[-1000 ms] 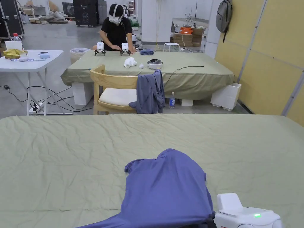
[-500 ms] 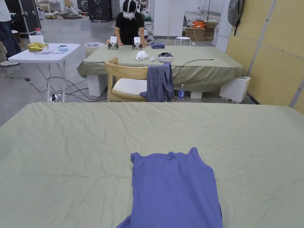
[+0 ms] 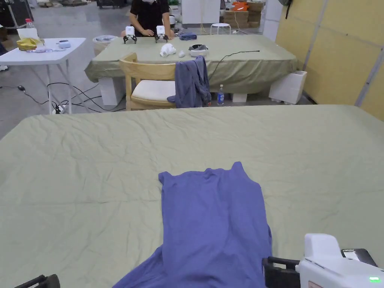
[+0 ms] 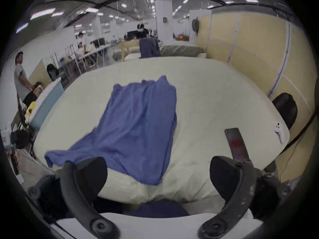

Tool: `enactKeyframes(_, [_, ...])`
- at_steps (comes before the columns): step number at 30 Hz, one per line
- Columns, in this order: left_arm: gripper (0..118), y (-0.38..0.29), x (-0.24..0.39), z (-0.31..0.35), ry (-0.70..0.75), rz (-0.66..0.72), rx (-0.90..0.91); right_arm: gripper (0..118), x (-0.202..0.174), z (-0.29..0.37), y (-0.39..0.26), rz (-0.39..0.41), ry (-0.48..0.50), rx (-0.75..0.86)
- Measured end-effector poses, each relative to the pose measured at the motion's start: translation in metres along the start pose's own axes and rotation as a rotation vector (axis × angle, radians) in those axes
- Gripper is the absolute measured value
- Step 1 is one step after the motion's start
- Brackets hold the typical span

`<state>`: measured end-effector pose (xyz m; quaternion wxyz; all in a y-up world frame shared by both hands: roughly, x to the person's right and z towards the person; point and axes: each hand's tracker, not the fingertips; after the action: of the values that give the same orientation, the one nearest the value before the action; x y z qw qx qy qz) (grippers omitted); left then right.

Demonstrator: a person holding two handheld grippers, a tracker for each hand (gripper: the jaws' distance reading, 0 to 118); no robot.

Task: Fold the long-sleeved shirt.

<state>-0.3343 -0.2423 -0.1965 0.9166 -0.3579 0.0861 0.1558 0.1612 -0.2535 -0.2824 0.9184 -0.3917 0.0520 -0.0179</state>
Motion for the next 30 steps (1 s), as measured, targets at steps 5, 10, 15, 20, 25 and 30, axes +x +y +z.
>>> enactKeyframes(5, [4, -0.001, 0.054, -0.006, -0.124, -0.174, -0.106, 11, 0.002, 0.008, 0.001, -0.076, 0.039, 0.050])
enactKeyframes(10, [1, 0.032, 0.090, -0.057, -0.210, -0.219, -0.157, 2, 0.010, -0.010, -0.008, -0.111, 0.066, 0.004])
enactKeyframes(15, [1, 0.107, 0.143, -0.168, -0.218, -0.275, -0.163, 2, 0.008, -0.029, 0.000, -0.080, 0.059, -0.018])
enactKeyframes(20, [112, 0.164, 0.205, -0.321, -0.267, -0.299, -0.194, 2, 0.017, -0.052, 0.009, -0.146, 0.096, -0.058])
enactKeyframes(25, [109, 0.182, 0.238, -0.451, -0.051, -0.283, -0.181, 2, 0.027, -0.074, 0.012, -0.181, 0.092, -0.099])
enactKeyframes(30, [94, 0.170, 0.235, -0.504, 0.032, -0.260, -0.248, 2, 0.038, -0.082, -0.002, -0.214, 0.089, -0.155])
